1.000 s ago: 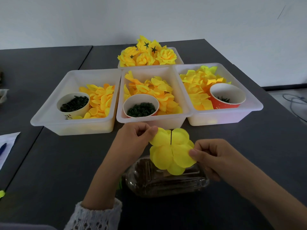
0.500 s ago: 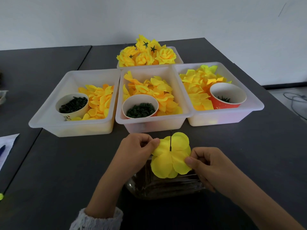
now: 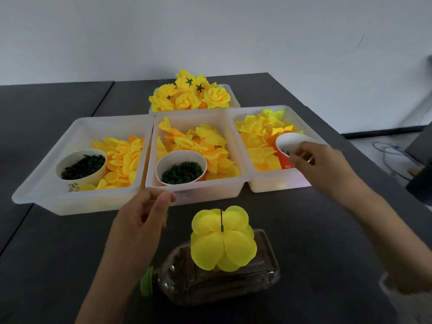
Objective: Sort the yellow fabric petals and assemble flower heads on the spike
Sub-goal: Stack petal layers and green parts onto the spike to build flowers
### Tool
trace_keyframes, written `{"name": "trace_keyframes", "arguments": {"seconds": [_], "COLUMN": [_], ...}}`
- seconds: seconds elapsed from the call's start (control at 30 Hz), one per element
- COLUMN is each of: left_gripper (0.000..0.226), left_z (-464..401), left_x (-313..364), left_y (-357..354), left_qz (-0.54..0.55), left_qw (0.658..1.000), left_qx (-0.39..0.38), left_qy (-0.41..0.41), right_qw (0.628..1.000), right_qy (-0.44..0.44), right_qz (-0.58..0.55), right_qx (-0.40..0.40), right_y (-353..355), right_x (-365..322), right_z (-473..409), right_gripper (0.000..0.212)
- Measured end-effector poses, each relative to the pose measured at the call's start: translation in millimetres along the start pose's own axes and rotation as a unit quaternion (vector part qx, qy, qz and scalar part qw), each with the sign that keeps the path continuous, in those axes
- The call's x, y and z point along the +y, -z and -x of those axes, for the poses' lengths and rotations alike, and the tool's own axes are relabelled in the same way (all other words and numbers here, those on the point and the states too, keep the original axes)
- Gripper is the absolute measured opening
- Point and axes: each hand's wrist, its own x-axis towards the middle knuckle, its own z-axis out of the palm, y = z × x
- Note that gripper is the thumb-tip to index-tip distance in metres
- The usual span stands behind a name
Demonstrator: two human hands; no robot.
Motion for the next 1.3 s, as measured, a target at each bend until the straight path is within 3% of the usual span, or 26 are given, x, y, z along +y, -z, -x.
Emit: {"name": "trace_keyframes", "arguments": {"seconds": [0.07, 0.2, 0.3, 0.4, 0.5, 0.6, 0.67, 0.77, 0.9, 0.97, 1.07, 1.13, 1.3], "left_gripper": [0.021, 0.021, 0.021, 0.024, 0.025, 0.022, 0.024, 0.03, 0.026, 0.036, 0.052, 0.048, 0.033], "left_z": [1.3, 8.6, 11.9, 14.1, 14.3, 15.7, 17.6, 20.2, 17.2, 13.7, 10.2, 10.8, 14.1], "left_x": [2.8, 4.6, 1.6, 2.4, 7.7, 16.4, 25.1, 39.0, 54.8, 60.3, 62.8, 63.5, 62.8], "left_y": [0.0, -3.2, -1.8, 4.1, 10.7, 14.1, 14.8, 11.5, -4.6, -13.3, -21.4, -21.9, -22.1], "left_qz": [0.015, 0.036, 0.046, 0.05, 0.056, 0.07, 0.089, 0.109, 0.109, 0.09, 0.146, 0.164, 0.163], "left_qw": [1.0, 0.999, 0.999, 0.999, 0.998, 0.998, 0.996, 0.993, 0.992, 0.994, 0.987, 0.984, 0.983], "left_qx": [0.005, -0.014, -0.013, -0.011, -0.008, -0.008, -0.015, -0.025, -0.031, -0.046, -0.072, -0.074, -0.075], "left_qy": [-0.007, -0.004, 0.007, 0.008, 0.001, -0.003, -0.013, -0.039, -0.049, -0.046, -0.015, -0.007, -0.034], "right_qw": [0.994, 0.948, 0.935, 0.948, 0.979, 0.995, 0.973, 0.9, 0.858, 0.837, 0.802, 0.781, 0.784], "right_qy": [0.045, 0.136, 0.183, 0.186, 0.146, 0.082, 0.034, 0.021, 0.028, 0.021, 0.011, -0.006, -0.051], "right_qz": [0.101, 0.245, 0.265, 0.233, 0.144, -0.039, -0.229, -0.428, -0.481, -0.501, -0.533, -0.551, -0.55], "right_qx": [-0.023, -0.151, -0.151, -0.11, -0.021, 0.034, 0.005, -0.087, -0.176, -0.219, -0.271, -0.294, -0.283], "right_y": [-13.5, -53.5, -71.2, -72.4, -55.8, -22.9, 0.1, 25.1, 29.8, 25.3, 18.1, 15.2, 13.3], "right_x": [8.0, 15.3, 10.3, 6.2, -2.1, -20.8, -37.9, -62.8, -87.0, -94.5, -102.7, -104.5, -105.6], "right_z": [-38.5, -86.8, -101.8, -108.1, -107.2, -96.1, -79.0, -43.2, 0.4, 17.2, 35.3, 42.9, 53.3], "right_gripper": [0.014, 0.037, 0.034, 0.023, 0.02, 0.017, 0.021, 0.02, 0.034, 0.044, 0.029, 0.024, 0.014]}}
